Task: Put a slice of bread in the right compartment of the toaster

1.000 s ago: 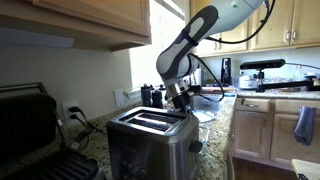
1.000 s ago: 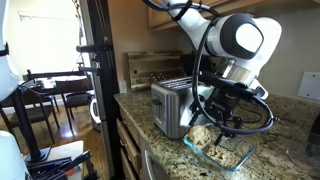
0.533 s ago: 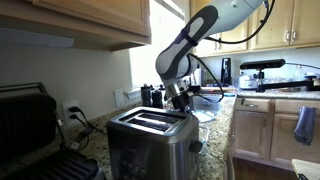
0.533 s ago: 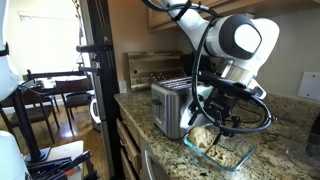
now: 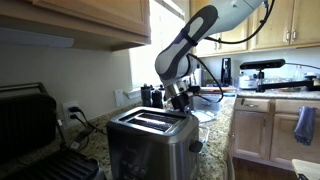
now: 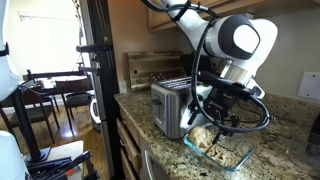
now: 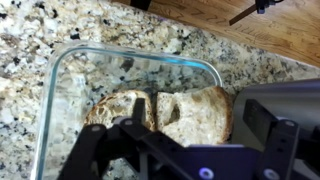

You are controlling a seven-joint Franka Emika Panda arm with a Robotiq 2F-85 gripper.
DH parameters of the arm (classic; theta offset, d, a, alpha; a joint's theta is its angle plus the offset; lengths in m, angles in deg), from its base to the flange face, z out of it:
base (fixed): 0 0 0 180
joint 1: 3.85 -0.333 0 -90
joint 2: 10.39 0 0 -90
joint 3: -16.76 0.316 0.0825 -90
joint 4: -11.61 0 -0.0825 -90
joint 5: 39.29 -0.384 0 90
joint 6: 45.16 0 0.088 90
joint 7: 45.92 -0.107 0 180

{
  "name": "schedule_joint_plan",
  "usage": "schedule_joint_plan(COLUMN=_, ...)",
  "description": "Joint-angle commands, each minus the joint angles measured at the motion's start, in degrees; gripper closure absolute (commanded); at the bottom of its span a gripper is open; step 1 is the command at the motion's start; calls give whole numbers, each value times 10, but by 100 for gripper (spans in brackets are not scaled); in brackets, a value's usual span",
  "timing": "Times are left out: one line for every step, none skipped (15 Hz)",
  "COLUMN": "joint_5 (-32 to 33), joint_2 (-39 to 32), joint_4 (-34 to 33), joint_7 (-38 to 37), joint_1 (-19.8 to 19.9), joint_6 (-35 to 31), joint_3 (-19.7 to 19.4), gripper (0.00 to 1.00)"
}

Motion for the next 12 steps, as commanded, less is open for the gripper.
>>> schedule_joint_plan(joint_5=2, joint_2=-3, joint_4=-1, joint_7=1, joint_1=9, joint_6=-1, joint_3=5, gripper=0)
schedule_joint_plan(joint_5=2, joint_2=-4, joint_4=-2, joint_7=1, joint_1=9, joint_6=-2, joint_3=5, gripper=0)
schedule_joint_plan(joint_5=2, joint_2=-5, joint_4=-2, joint_7=1, joint_1=9, joint_6=-1, joint_3=5, gripper=0)
schedule_joint_plan(joint_5=2, joint_2=-6, joint_4=-2, joint_7=0, joint_1=9, joint_6=-2, joint_3=5, gripper=0)
schedule_joint_plan(joint_5=3, joint_2=-7, joint_4=-2, joint_7=0, joint_1=10, joint_6=-2, joint_3=5, gripper=0)
schedule_joint_plan(joint_5=2, joint_2=-7, joint_4=-2, joint_7=0, joint_1=10, joint_6=-2, joint_3=5, gripper=0)
schedule_joint_plan(joint_5=2, joint_2=-8, joint_4=-2, joint_7=0, joint_1=10, joint_6=-2, joint_3=5, gripper=0)
schedule_joint_plan(joint_5=2, joint_2=-8, joint_4=-1, joint_7=-1, joint_1=10, joint_6=-2, joint_3=5, gripper=0)
schedule_joint_plan(joint_5=1, joint_2=-9, joint_4=-2, joint_7=0, joint_1=11, joint_6=-1, joint_3=5, gripper=0)
schedule_joint_plan(joint_5=1, joint_2=-10, joint_4=-2, joint_7=0, joint_1=11, joint_6=0, joint_3=6, gripper=0)
schedule_joint_plan(joint_5=0, joint_2=-12, joint_4=-3, joint_7=-1, joint_1=11, joint_6=1, joint_3=6, gripper=0)
schedule_joint_plan(joint_5=0, joint_2=-13, joint_4=-3, joint_7=0, joint_1=12, joint_6=2, joint_3=6, gripper=0)
